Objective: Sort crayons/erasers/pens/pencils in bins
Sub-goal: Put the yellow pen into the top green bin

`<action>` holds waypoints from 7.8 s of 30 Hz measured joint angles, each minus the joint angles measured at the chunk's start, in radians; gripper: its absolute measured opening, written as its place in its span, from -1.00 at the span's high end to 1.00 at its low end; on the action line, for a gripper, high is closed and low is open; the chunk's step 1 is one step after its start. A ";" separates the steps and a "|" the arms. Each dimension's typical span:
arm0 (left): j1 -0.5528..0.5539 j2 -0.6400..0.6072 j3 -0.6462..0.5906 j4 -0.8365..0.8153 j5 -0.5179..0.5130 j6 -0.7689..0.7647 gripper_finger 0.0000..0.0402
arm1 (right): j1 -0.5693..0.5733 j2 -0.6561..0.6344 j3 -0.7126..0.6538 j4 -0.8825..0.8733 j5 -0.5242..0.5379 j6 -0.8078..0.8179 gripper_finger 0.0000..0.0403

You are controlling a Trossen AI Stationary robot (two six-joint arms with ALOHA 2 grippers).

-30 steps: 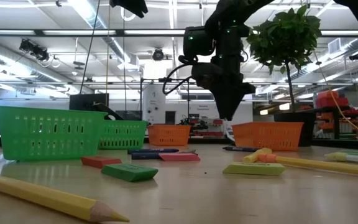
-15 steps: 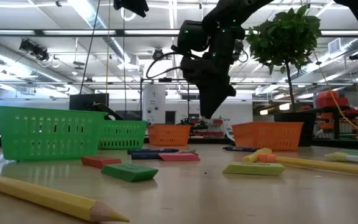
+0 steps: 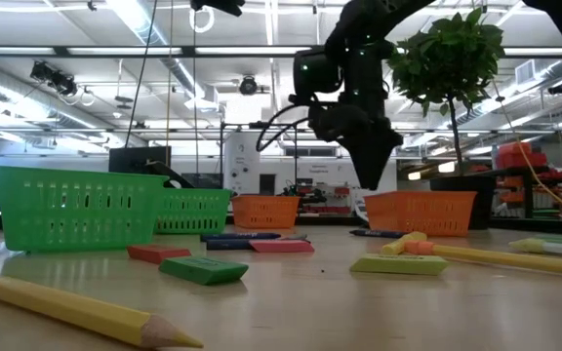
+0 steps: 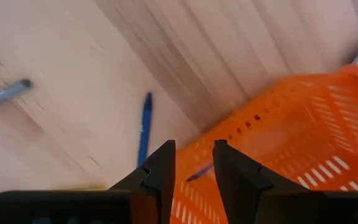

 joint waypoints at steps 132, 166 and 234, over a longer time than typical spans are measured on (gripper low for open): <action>-0.626 0.479 -0.233 0.666 -0.314 -0.746 0.62 | 0.834 -0.545 0.078 -0.370 0.770 1.159 0.43; -0.583 0.690 -0.231 0.737 -0.157 -0.477 0.03 | 0.822 -0.544 0.078 -0.443 0.711 1.256 0.43; -0.511 0.790 -0.232 0.601 -0.221 -0.296 0.61 | 0.822 -0.544 0.078 -0.443 0.762 1.195 0.43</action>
